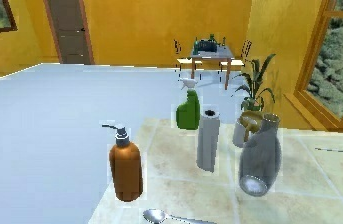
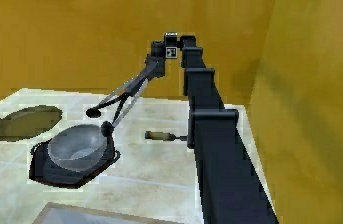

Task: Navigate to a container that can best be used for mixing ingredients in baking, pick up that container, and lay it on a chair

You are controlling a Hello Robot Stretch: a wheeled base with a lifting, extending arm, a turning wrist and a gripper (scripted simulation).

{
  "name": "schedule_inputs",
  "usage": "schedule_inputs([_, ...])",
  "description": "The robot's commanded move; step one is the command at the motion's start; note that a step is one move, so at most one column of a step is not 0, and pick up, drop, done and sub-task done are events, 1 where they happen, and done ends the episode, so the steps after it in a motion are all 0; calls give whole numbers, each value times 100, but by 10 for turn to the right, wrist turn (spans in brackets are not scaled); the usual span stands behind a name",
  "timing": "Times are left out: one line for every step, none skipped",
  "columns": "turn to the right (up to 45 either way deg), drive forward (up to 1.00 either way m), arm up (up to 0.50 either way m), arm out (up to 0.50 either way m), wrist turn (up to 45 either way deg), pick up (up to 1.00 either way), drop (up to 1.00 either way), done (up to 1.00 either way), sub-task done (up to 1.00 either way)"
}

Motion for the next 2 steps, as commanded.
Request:
schedule_inputs([0,0,0,-46,0,0,0,0,0])
schedule_inputs([-450,0,0,0,0,0,0,0,0])
